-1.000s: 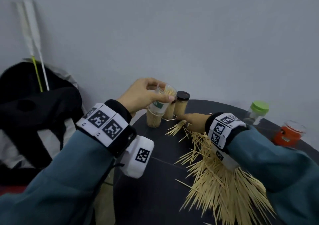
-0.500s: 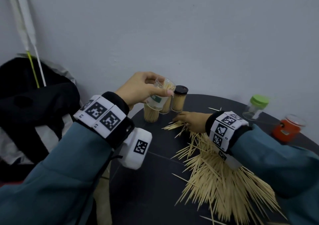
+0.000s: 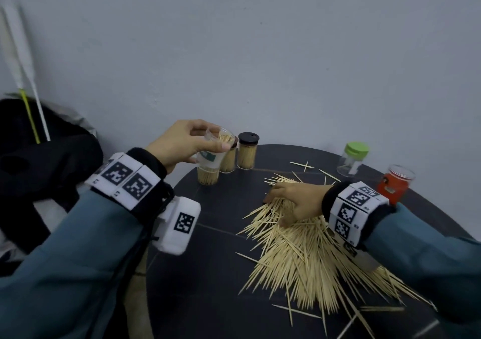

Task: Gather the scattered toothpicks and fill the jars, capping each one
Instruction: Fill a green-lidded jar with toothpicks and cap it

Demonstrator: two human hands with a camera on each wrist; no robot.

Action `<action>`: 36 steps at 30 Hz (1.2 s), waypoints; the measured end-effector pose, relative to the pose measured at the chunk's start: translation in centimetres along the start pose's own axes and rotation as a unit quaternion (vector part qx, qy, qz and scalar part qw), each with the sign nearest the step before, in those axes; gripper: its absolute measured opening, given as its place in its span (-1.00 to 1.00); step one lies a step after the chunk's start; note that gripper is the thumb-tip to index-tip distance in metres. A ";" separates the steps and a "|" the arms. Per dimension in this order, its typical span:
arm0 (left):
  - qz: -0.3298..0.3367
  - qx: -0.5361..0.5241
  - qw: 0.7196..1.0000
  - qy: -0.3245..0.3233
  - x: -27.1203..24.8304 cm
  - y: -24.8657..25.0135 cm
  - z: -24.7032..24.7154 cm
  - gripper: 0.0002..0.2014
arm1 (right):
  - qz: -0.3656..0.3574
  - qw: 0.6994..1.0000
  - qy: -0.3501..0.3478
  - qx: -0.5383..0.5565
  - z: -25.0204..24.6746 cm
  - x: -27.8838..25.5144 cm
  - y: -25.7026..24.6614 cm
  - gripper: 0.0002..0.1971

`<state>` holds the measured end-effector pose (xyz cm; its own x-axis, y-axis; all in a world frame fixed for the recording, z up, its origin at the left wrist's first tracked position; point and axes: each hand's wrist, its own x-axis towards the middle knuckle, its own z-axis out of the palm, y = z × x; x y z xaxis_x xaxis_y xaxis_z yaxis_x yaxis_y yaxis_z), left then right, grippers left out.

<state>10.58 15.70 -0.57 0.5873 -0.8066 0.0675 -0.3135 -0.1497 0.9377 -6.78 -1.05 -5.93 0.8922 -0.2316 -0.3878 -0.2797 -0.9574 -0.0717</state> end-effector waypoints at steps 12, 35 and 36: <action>0.010 0.021 0.998 -0.055 0.0 0.3 2.8 -0.61 | -0.022 0.996 0.018 -0.085 0.6 -0.9 0.0 -0.70; 0.060 0.009 0.997 -0.047 0.5 1.0 4.3 -0.52 | 0.071 0.972 0.117 0.189 1.5 -1.2 0.3 -0.65; 0.063 0.007 0.997 -0.043 0.6 1.0 4.3 -0.52 | 0.074 0.956 0.140 0.247 1.4 -1.1 0.4 -0.60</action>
<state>7.43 12.61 -1.04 0.4766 -0.8655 0.1541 -0.3911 -0.0517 0.9189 -8.37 -0.96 -6.85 0.8700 -0.4623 -0.1714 -0.4826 -0.7275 -0.4877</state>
